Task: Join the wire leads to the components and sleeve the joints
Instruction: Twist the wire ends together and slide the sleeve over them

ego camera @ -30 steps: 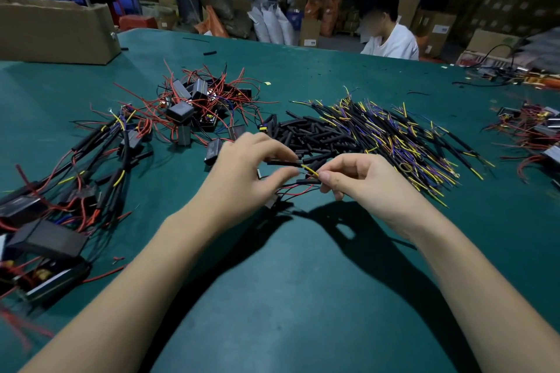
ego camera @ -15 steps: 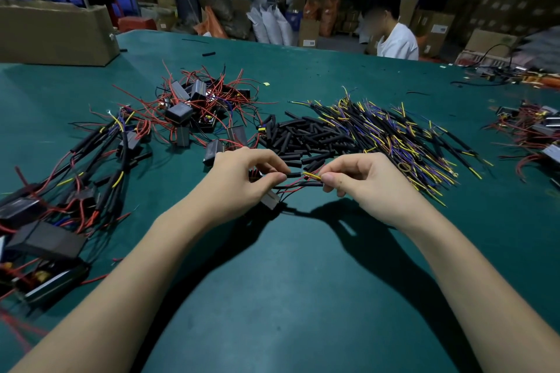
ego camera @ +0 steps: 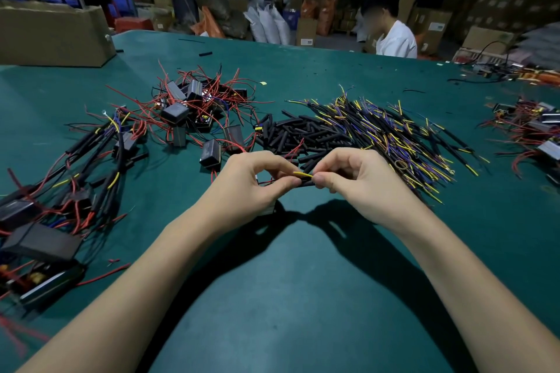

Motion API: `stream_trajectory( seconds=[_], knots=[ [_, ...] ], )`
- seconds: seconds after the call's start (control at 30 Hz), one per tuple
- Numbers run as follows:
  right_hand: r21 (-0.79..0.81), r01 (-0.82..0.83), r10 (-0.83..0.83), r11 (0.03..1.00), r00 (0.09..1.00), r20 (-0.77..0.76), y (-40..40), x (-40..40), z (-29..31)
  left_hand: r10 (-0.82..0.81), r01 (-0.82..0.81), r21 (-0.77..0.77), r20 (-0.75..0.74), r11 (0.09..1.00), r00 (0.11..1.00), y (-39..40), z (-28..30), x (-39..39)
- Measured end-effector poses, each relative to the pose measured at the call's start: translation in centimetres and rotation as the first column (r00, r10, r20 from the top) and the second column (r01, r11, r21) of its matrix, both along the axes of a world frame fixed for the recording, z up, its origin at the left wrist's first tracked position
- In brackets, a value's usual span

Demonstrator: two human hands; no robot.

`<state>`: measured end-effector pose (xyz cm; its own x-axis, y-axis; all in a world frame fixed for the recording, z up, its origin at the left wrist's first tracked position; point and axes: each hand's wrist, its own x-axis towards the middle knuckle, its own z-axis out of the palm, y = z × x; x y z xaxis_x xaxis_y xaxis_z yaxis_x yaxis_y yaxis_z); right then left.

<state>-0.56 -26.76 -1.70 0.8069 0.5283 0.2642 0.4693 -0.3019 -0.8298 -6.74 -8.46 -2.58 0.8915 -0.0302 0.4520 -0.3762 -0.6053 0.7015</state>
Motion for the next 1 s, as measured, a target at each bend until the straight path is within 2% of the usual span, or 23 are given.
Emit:
stream_trajectory(
  seconds=[0.1,0.27,0.47,0.57,0.6,0.67,0.77,0.93,1.0],
  knots=[
    [0.038,-0.039,0.041,0.999,0.997,-0.063,-0.3,0.1,0.4,-0.001,0.001,-0.004,-0.009,1.000,1.000,0.0,-0.1,0.0],
    [-0.223,-0.026,0.049,0.975,0.994,0.097,-1.2,0.2,1.0,-0.015,0.015,-0.009,-0.047,1.000,0.999,0.1,-0.4,0.2],
    [-0.200,0.038,-0.012,0.979,0.991,0.134,-0.4,-0.1,0.3,-0.003,0.002,-0.018,-0.064,1.000,0.998,0.0,-0.8,0.3],
    [-0.145,0.119,-0.085,0.982,0.971,0.222,-0.5,0.0,0.4,0.017,-0.018,-0.023,-0.053,1.000,0.998,0.6,-0.2,0.3],
    [-0.117,0.145,-0.111,0.982,0.959,0.260,-0.5,0.0,0.5,0.033,-0.036,-0.055,-0.050,0.998,0.998,1.1,0.2,0.3],
    [-0.023,0.152,-0.139,0.988,0.947,0.289,-0.5,0.0,0.8,0.093,-0.101,-0.218,-0.049,0.971,0.994,2.0,0.6,0.3],
    [0.106,0.127,-0.152,0.986,0.946,0.285,-0.3,-0.2,1.6,0.200,-0.211,-0.449,-0.074,0.868,0.977,2.7,0.5,0.4],
    [0.187,0.071,-0.135,0.980,0.923,0.359,1.6,-0.3,5.0,0.203,-0.241,-0.579,-0.132,0.779,0.970,3.0,-0.7,1.2],
    [0.210,0.018,-0.097,0.977,0.923,0.373,3.1,-0.4,7.2,0.204,-0.257,-0.657,-0.158,0.709,0.966,3.0,-0.8,1.7]
  ],
)
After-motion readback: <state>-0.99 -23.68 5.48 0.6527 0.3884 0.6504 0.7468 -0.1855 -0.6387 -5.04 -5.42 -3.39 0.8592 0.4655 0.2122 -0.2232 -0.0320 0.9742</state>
